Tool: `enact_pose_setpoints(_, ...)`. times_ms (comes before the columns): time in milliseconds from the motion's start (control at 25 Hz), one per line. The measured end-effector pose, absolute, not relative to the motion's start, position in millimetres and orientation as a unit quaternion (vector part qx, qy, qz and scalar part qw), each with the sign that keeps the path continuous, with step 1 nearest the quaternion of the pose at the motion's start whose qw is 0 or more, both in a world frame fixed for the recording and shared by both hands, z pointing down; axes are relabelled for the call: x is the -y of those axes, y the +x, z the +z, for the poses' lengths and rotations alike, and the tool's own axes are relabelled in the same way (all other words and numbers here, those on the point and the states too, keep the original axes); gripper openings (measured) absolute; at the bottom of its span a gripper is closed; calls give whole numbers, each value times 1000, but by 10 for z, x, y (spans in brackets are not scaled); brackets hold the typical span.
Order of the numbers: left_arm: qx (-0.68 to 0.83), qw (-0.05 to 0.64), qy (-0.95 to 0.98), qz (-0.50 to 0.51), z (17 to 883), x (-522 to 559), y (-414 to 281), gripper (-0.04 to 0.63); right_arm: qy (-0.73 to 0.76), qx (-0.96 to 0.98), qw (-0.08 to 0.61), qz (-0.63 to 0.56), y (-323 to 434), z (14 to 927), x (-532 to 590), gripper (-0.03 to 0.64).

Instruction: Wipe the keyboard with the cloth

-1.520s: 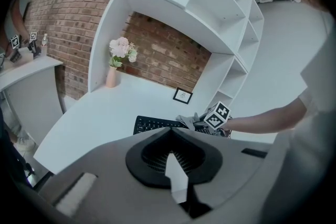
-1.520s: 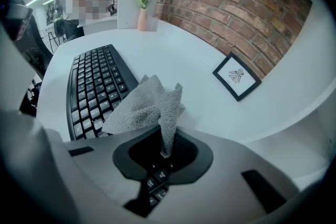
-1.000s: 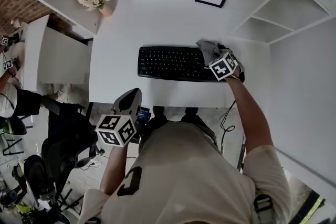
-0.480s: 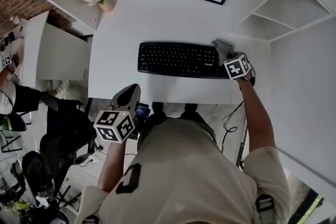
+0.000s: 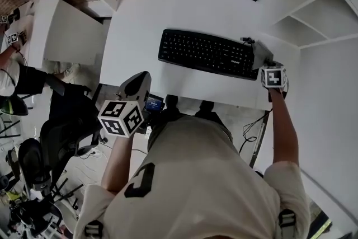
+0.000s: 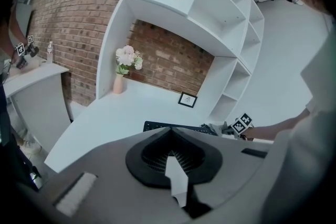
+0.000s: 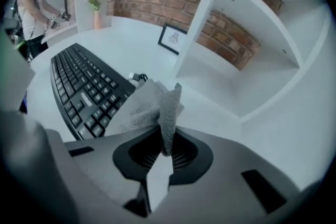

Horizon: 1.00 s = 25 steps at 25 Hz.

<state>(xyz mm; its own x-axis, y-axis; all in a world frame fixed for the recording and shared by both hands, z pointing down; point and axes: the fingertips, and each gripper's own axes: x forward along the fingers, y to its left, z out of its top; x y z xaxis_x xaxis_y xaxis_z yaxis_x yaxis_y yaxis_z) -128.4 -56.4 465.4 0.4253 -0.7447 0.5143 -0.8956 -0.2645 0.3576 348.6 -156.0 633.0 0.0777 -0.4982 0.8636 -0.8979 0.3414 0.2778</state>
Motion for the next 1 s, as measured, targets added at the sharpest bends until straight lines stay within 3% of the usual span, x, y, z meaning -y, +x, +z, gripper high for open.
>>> enact_pose_setpoints(240, 512, 310, 793, 116, 4655, 560, -1228, 3, 502, 760, 394, 118, 2324, 5476, 2011, 23)
enact_pose_setpoints(440, 521, 308, 789, 106, 4619, 550, -1335, 3, 430, 826, 350, 99, 1251, 5215, 2092, 23)
enact_pose_setpoints(720, 542, 322, 771, 91, 4674, 425, -1625, 3, 328, 865, 369, 86, 57, 5408, 1942, 23)
enact_pose_setpoints(1000, 555, 330, 759, 84, 4724, 348, -1895, 3, 281, 866, 401, 97, -503, 5711, 1750, 23)
